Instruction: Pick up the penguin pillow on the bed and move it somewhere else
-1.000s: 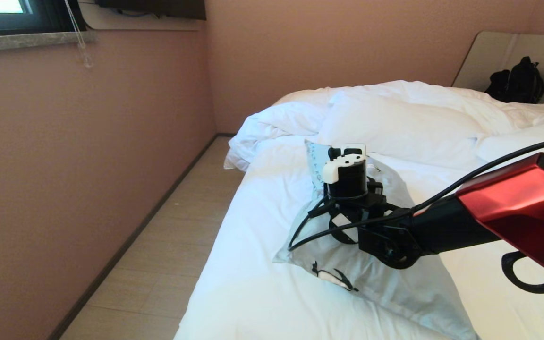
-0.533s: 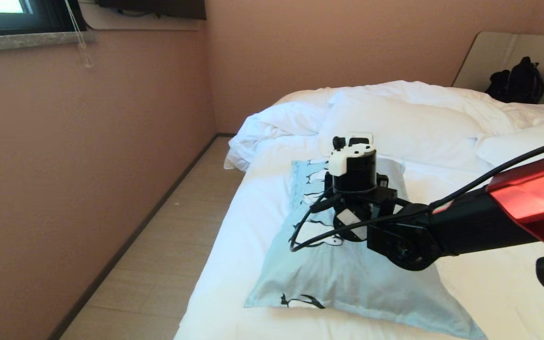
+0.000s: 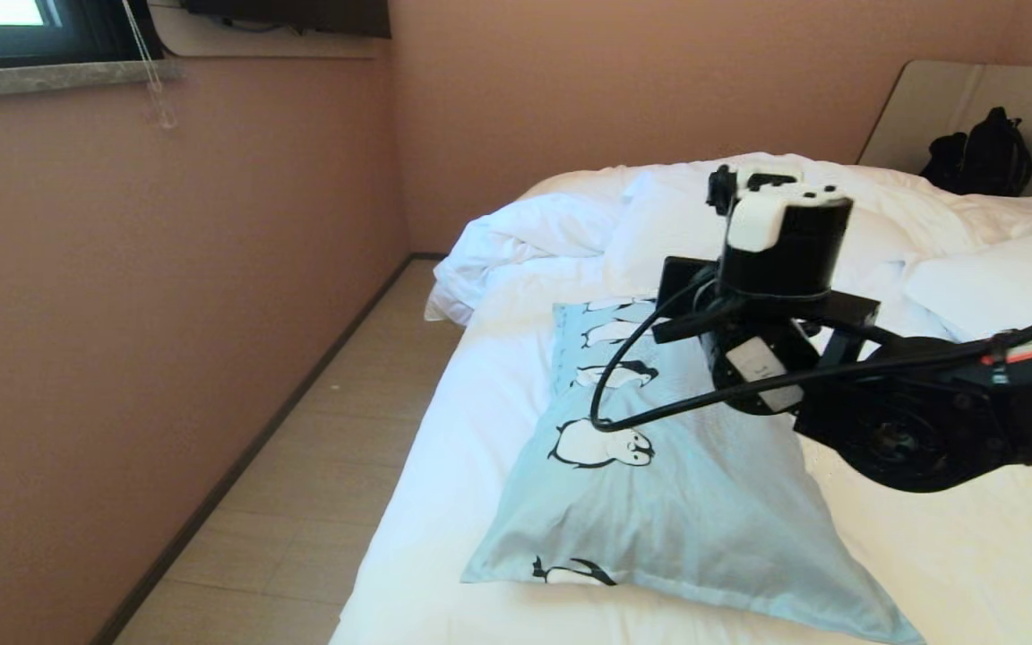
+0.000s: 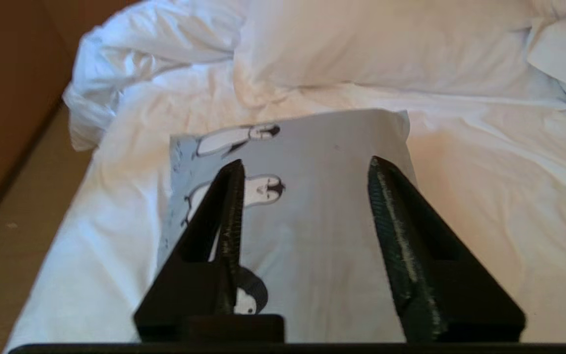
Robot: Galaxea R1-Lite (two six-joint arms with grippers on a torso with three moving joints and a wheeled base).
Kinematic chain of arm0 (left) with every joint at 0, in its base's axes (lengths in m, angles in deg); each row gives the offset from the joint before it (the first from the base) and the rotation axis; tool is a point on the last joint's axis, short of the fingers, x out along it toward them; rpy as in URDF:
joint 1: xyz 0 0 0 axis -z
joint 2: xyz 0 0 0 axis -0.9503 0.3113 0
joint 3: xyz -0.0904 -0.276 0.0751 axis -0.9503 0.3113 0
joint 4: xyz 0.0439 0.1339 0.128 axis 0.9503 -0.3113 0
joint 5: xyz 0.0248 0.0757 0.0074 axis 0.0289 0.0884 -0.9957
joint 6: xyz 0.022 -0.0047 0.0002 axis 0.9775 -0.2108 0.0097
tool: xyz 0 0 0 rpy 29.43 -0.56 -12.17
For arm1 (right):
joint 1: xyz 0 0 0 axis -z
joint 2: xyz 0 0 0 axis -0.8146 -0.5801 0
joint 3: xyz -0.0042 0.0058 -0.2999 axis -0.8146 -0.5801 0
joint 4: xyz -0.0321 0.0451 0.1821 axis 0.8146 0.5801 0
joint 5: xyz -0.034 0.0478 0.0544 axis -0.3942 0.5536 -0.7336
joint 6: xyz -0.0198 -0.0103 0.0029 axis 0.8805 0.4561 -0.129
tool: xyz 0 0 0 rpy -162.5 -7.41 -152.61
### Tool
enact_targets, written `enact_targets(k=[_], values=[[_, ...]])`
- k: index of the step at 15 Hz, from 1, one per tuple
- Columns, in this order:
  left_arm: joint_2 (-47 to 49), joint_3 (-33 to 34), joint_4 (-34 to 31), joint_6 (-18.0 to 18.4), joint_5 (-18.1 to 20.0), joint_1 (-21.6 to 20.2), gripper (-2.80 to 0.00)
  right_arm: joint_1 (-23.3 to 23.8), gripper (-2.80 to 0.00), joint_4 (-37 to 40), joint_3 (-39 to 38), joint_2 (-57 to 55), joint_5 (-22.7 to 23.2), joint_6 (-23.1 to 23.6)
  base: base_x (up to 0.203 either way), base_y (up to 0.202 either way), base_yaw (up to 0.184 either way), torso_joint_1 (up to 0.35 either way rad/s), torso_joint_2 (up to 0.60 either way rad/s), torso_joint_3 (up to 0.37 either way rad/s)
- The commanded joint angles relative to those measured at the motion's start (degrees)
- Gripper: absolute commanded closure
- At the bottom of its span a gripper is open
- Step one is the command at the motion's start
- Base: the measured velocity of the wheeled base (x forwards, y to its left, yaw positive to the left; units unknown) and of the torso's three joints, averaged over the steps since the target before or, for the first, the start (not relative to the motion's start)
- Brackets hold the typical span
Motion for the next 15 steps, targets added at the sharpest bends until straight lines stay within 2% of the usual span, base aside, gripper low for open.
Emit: enact_targets(k=[1, 3, 5, 7, 9, 10, 12, 15], values=[[-0.02, 0.0, 0.01, 0.0, 0.0, 0.0, 0.0, 0.25, 0.0, 0.53, -0.59, 6.71, 1.7, -0.03, 0.0, 0.0, 0.0, 0.0, 0.0, 0.0], [-0.02, 0.0, 0.01, 0.0, 0.0, 0.0, 0.0, 0.28, 0.0, 1.71, -2.35, 11.43, 5.25, -0.11, 0.0, 0.0, 0.0, 0.0, 0.0, 0.0], [-0.02, 0.0, 0.01, 0.0, 0.0, 0.0, 0.0, 0.23, 0.0, 4.11, -5.26, 16.98, 11.63, -0.42, 0.0, 0.0, 0.0, 0.0, 0.0, 0.0], [-0.02, 0.0, 0.01, 0.0, 0.0, 0.0, 0.0, 0.21, 0.0, 7.76, -8.73, 21.91, 20.39, -0.81, 0.0, 0.0, 0.0, 0.0, 0.0, 0.0], [-0.02, 0.0, 0.01, 0.0, 0.0, 0.0, 0.0, 0.25, 0.0, 11.91, -12.12, 26.87, 32.16, -1.34, 0.0, 0.0, 0.0, 0.0, 0.0, 0.0], [-0.02, 0.0, 0.01, 0.0, 0.0, 0.0, 0.0, 0.27, 0.0, 14.4, -13.12, 28.88, 35.85, -1.46, 0.0, 0.0, 0.0, 0.0, 0.0, 0.0], [-0.02, 0.0, 0.01, 0.0, 0.0, 0.0, 0.0, 0.33, 0.0, 16.9, -13.12, 29.89, 36.32, -1.05, 0.0, 0.0, 0.0, 0.0, 0.0, 0.0], [-0.02, 0.0, 0.01, 0.0, 0.0, 0.0, 0.0, -0.37, 0.0, 16.75, -13.12, 31.59, 25.57, 4.54, 0.0, 0.0, 0.0, 0.0, 0.0, 0.0]])
